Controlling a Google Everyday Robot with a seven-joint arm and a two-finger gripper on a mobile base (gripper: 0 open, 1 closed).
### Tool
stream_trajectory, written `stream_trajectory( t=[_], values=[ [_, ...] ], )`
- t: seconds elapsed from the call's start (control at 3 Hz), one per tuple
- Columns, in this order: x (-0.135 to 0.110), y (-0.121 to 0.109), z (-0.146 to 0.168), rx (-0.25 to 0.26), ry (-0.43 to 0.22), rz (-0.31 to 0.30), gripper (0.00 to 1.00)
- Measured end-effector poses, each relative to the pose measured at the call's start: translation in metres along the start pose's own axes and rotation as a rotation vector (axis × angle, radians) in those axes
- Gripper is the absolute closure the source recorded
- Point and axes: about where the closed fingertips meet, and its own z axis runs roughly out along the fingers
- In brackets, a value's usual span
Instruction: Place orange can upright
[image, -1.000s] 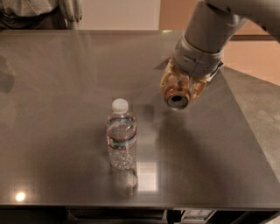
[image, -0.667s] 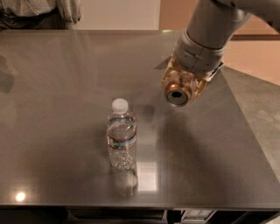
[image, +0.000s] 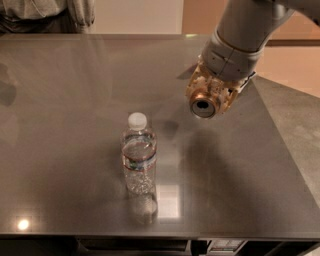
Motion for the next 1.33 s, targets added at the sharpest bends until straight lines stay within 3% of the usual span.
stream_trajectory(
  t=[0.33, 1.33],
  values=[
    [0.0, 0.001, -0.001, 0.052, -0.033, 0.033, 1.0],
    [-0.016, 0.008, -0.036, 0.4, -0.228, 0.258, 1.0]
  ],
)
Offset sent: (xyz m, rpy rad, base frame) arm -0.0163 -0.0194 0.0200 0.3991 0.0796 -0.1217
